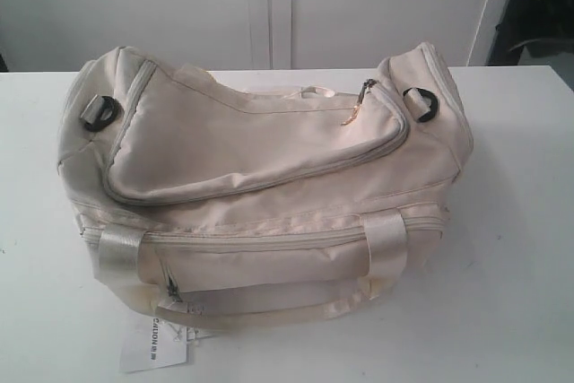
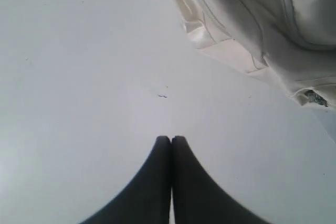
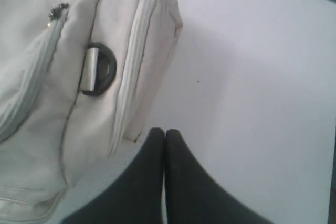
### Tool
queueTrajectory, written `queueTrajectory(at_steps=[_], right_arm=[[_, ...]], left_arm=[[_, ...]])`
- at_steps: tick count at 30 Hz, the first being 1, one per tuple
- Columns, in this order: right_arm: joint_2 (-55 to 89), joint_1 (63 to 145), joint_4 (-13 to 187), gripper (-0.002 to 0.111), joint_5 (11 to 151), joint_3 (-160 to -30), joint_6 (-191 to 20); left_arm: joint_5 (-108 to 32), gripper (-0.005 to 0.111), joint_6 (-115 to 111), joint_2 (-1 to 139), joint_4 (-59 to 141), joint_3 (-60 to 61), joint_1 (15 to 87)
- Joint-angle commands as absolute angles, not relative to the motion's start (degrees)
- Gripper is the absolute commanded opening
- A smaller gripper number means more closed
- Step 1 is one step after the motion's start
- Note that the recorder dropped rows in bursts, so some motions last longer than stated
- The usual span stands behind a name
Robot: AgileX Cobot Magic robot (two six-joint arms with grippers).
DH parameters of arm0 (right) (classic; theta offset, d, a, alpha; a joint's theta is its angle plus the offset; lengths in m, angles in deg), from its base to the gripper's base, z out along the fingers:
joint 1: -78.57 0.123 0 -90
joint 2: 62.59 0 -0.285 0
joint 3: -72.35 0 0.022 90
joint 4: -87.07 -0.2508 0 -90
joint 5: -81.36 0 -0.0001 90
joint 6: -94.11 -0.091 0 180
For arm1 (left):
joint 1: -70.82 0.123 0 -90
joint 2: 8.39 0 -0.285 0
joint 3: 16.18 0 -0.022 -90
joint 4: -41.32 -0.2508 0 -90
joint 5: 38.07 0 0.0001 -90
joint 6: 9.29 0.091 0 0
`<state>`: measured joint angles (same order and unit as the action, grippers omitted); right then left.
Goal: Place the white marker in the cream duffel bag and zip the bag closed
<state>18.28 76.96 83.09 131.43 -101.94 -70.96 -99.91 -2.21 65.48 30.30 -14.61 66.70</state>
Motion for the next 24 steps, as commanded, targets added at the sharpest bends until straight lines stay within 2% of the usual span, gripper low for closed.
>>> queueTrajectory(at_steps=[1,13,24], right_arm=[[9.55,76.77,80.87,0.0,125.06,-97.82,-71.36],[-14.67,76.77,76.39,0.0,111.72,-85.51,-69.51],[-30.08,76.77,74.89,0.0,106.77,-74.81,-69.2]], left_arm=[[-98.26,0.0,-4.24,59.91,30.31,-11.45,66.77],[-80.96,0.0,-11.25,40.68,30.66,5.06,66.77],[-76.23,0.0,-13.83,27.17,30.45,15.48,66.77]])
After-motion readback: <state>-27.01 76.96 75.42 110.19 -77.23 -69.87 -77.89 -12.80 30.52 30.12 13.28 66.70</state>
